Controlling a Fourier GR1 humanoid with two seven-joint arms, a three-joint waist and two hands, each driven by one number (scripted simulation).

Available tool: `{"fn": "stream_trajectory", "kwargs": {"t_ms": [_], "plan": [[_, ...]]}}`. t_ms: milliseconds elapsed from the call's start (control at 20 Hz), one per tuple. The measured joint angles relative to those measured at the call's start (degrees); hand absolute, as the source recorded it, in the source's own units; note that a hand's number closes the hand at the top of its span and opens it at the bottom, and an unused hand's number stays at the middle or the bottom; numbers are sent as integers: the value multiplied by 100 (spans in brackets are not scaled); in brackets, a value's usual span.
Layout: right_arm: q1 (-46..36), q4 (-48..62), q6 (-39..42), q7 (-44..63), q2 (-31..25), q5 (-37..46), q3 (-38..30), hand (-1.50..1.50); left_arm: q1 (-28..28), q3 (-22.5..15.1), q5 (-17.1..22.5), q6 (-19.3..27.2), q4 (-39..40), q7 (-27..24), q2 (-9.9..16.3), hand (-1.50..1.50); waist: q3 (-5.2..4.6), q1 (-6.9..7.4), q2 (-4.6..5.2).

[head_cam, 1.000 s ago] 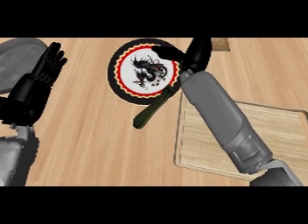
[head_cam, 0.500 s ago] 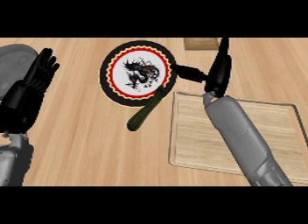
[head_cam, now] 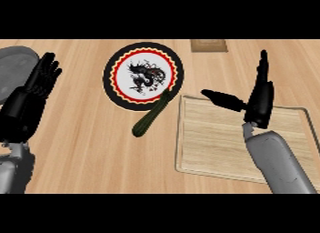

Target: Pick the squash from the tray and place it in the plate

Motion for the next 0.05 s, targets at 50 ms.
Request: {"fn": "stream_trajectory", "kwargs": {"t_ms": [50], "plan": [[112, -115, 42, 20, -32, 56, -23, -150, -10, 65, 40, -69, 22, -27, 36, 0, 1, 5, 3]]}}
